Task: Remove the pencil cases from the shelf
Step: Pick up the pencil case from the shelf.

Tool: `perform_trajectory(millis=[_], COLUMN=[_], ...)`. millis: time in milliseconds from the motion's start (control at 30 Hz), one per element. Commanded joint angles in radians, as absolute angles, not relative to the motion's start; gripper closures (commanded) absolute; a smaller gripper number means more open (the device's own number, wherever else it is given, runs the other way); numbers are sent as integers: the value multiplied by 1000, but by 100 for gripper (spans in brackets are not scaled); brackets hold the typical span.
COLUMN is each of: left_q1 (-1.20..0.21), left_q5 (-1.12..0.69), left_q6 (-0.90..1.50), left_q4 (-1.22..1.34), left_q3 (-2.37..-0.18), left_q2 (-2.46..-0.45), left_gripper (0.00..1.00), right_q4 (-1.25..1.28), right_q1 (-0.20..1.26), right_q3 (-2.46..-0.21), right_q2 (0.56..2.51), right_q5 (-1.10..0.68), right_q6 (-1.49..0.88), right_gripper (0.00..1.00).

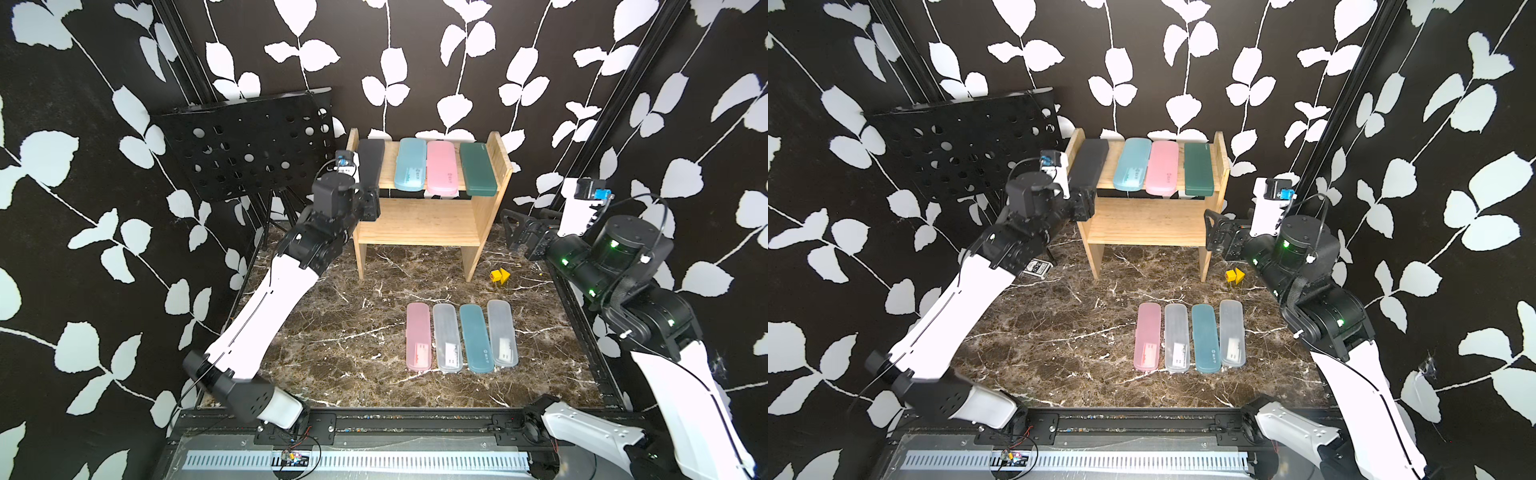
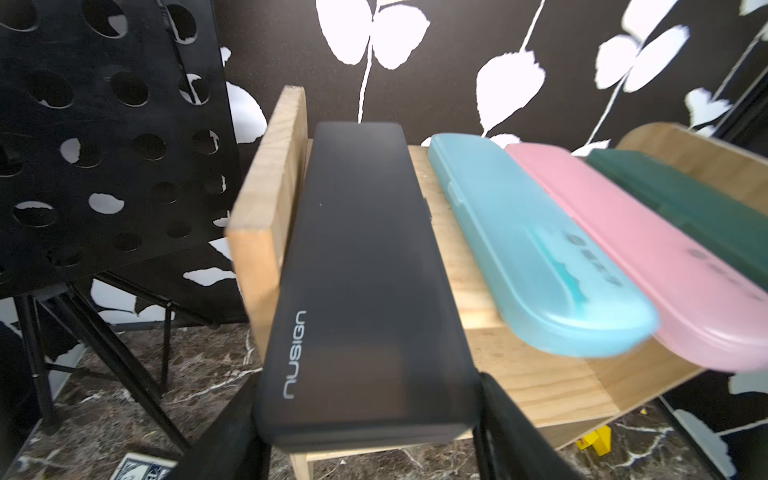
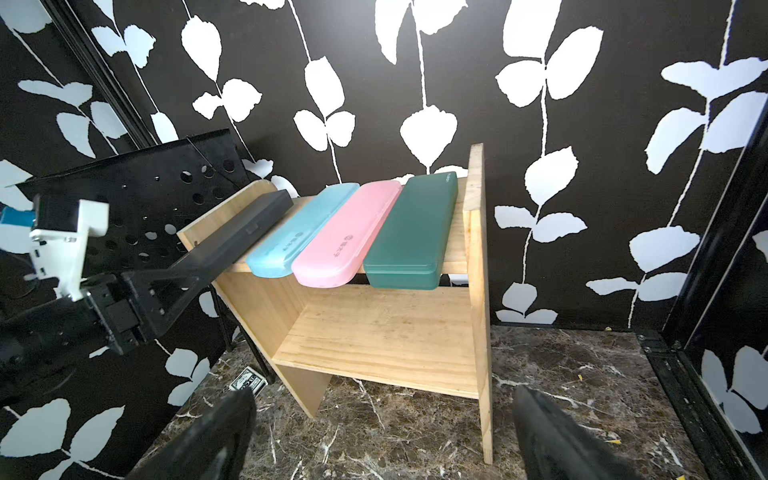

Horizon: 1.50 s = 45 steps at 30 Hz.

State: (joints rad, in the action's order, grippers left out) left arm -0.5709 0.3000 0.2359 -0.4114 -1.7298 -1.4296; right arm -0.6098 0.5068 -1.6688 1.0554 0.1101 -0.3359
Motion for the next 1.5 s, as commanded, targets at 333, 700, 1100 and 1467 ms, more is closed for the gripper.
perform_trajectory(millis=[333, 700, 1100, 1467], left_q1=[-589, -618, -627, -626], left_q5=[270, 132, 61, 78], left_q6=[173, 88, 86, 87], left_q4=[-97, 222, 220, 119], left_q3=[-1308, -902, -702, -673], left_q2=[-1125, -852, -548, -450], left_gripper=[100, 100, 100, 100], right_q4=[-483, -465, 47, 92], right_q1=[505, 754, 880, 982], right_q3=[-1642, -1647, -1484, -1600], right_q2=[1098, 1151, 1376, 1542], right_q5=[-42, 36, -218, -180], right_q6=[-417, -330, -799, -835], right_gripper=[0, 1, 1, 1])
